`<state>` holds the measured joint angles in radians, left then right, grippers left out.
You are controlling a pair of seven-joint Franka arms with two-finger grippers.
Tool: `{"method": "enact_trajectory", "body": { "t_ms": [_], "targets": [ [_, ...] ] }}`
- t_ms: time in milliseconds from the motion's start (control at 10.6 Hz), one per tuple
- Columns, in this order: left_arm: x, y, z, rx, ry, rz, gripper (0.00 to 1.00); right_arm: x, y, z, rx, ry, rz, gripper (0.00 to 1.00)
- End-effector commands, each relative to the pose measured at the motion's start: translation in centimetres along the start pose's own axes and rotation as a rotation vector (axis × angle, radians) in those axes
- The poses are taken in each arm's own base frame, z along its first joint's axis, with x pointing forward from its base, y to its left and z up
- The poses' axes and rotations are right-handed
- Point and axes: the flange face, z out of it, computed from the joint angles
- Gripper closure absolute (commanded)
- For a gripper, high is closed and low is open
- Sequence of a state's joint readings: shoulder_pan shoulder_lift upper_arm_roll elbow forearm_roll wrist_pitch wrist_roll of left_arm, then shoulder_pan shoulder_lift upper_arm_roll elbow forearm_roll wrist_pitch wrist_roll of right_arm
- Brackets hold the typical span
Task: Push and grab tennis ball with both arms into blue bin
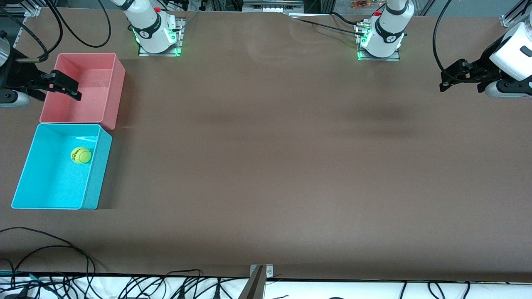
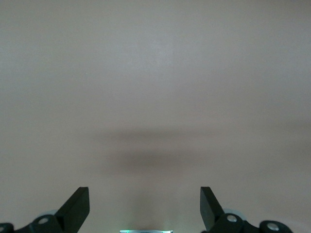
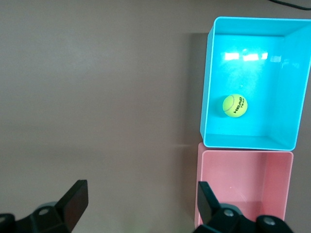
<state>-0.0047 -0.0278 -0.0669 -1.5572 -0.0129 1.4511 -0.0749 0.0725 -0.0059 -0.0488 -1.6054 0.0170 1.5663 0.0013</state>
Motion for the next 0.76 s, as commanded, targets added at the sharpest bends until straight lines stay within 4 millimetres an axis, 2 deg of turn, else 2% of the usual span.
{"method": "enact_trajectory", "body": {
  "t_ms": [0, 663],
  "targets": [
    [0.21, 0.1, -0.72, 0.028, 0.002, -0.008, 0.0, 0.39, 0.01, -1.01, -0.018, 0.01, 0.006, 0.0],
    [0.18, 0.43, -0.71, 0.028, 0.002, -0.003, 0.0, 1.36, 0.11, -1.63, -0.019, 0.024, 0.002, 0.0]
  ]
}}
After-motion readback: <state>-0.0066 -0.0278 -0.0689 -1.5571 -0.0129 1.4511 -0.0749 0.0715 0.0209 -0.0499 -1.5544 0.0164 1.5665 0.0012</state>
